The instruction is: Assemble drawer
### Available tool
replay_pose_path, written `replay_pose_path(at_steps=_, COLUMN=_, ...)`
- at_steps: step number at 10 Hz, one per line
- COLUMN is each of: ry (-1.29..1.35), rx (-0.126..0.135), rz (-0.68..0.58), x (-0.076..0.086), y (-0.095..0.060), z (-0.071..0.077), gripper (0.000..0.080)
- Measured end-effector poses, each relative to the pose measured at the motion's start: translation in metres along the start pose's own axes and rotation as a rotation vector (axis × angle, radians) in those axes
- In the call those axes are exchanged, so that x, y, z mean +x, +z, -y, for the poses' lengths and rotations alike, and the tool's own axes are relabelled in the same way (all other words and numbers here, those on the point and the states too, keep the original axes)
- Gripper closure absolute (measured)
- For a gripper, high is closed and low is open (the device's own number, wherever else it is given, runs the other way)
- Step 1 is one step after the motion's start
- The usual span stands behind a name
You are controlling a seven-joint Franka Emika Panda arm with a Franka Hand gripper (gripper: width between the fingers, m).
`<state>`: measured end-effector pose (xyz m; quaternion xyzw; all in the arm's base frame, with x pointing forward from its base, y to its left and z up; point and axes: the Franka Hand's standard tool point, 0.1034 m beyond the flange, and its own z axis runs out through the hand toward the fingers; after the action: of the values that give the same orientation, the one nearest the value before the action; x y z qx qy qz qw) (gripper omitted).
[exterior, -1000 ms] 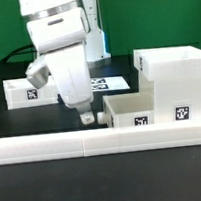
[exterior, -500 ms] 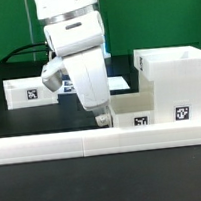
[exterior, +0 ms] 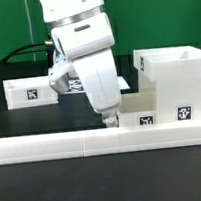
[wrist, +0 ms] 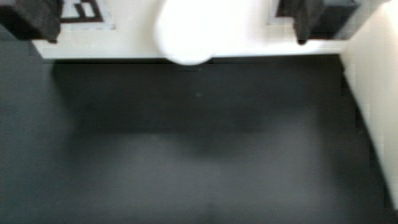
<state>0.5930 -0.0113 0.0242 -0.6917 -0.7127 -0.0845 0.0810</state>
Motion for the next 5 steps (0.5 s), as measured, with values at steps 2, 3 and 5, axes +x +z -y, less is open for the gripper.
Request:
replay_pose_path(at_steps=2, ry=-0.027, rx=-0.013, rz=-0.007, x=0.015, y=0.000, z=-0.005, gripper=0.0150)
replay_pose_path(at_steps=3, ry=-0.017, rx=-0.007, rz=-0.009, x=0.022, y=0.002, z=-0.005, gripper=0.0150)
replay_pose_path(at_steps=5, ry=-0.015, rx=0.003, rz=-0.010, x=0.024, y=0.004, z=-0.004, gripper=0.0150)
